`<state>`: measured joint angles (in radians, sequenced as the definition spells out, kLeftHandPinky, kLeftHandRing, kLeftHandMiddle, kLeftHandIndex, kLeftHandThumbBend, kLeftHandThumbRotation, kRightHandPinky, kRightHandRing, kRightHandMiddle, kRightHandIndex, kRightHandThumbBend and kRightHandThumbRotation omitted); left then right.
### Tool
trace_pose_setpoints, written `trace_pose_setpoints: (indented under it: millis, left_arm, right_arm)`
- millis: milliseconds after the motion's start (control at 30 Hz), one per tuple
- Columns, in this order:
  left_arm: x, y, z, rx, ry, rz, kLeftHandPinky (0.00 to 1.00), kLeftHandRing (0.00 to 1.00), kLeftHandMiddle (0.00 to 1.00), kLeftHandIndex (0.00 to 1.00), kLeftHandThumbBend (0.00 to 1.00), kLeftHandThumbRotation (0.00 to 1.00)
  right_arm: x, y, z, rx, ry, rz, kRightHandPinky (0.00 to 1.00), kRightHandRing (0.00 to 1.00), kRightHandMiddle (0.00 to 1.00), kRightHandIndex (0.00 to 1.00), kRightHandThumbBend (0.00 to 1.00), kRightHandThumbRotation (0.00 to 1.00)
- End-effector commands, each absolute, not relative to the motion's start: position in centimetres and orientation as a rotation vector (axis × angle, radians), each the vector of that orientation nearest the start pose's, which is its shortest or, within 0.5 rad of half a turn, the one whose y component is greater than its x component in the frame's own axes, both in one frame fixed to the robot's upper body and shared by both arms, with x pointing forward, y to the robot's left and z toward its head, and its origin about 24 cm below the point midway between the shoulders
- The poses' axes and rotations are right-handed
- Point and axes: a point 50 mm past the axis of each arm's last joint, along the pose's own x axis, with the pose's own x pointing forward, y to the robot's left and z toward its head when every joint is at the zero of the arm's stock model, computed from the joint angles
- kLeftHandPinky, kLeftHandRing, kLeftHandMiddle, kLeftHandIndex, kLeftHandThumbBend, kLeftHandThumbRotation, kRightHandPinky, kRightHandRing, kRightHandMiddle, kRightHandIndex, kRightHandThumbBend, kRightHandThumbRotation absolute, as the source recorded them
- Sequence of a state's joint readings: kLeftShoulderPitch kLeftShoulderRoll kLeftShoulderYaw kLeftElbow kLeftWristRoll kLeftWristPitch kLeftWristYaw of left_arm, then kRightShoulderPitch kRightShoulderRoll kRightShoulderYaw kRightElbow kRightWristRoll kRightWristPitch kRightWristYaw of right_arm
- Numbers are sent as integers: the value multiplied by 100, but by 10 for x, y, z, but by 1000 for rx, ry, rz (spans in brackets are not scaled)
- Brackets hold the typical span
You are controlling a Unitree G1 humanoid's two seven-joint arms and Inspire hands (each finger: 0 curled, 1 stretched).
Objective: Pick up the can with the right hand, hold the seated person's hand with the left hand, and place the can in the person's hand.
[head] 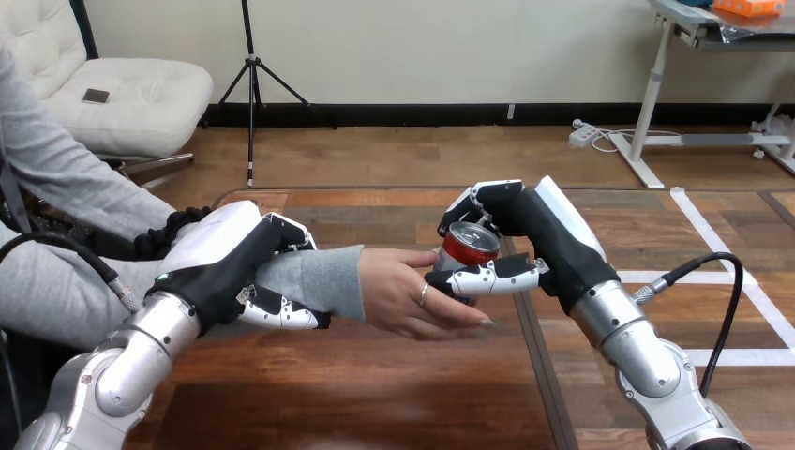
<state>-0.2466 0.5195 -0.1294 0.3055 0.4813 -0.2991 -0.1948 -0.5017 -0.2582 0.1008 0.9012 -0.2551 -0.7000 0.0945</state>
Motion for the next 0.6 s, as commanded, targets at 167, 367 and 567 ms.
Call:
trace_pose_setpoints:
  millis: [167, 367, 567]
  left_arm:
    - [313, 189, 115, 1002, -330, -322, 22, 27, 36, 42, 53, 0]
    - [313, 187, 115, 1002, -326, -323, 21, 27, 36, 42, 53, 0]
    - [313, 187, 116, 1002, -324, -324, 21, 27, 36, 42, 53, 0]
  right_arm:
    - [343, -126, 95, -501, -467, 399, 33, 37, 43, 44, 74, 0]
    - [342, -120, 96, -492, -476, 418, 32, 36, 43, 44, 74, 0]
    - [341, -117, 95, -489, -477, 424, 32, 36, 43, 44, 74, 0]
